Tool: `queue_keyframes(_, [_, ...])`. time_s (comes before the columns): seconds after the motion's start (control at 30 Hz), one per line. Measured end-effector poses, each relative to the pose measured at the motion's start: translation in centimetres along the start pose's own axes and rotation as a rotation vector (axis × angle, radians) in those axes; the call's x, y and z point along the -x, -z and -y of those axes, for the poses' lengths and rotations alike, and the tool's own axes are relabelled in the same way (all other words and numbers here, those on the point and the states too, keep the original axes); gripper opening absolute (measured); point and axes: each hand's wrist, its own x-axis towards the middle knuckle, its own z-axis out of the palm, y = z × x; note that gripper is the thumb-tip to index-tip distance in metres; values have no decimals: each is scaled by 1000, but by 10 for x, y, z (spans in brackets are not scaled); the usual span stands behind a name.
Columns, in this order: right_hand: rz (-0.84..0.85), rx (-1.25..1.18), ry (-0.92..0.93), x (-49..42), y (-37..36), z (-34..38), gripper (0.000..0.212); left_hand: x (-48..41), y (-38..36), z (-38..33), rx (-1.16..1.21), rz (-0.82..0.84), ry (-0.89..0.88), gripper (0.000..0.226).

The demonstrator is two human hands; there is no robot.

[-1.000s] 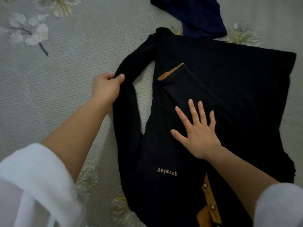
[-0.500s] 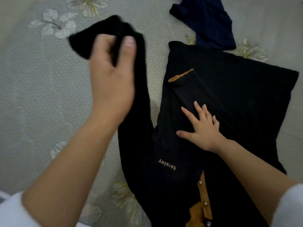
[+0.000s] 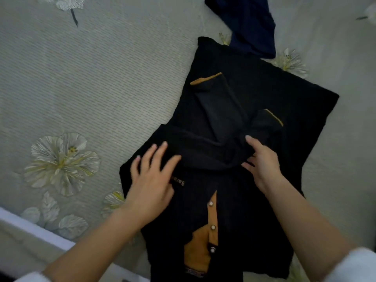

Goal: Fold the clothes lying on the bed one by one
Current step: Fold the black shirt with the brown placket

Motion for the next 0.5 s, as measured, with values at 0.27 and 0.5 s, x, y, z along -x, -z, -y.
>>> queue_keyframes(0.27, [-324,-108,340,-16,-3,58,23,-8,4,17,51,-138,183,55])
queue_keyframes(0.5, [-200,-106,112,-36,67,50,26,8,0,18,32,-109,9,26])
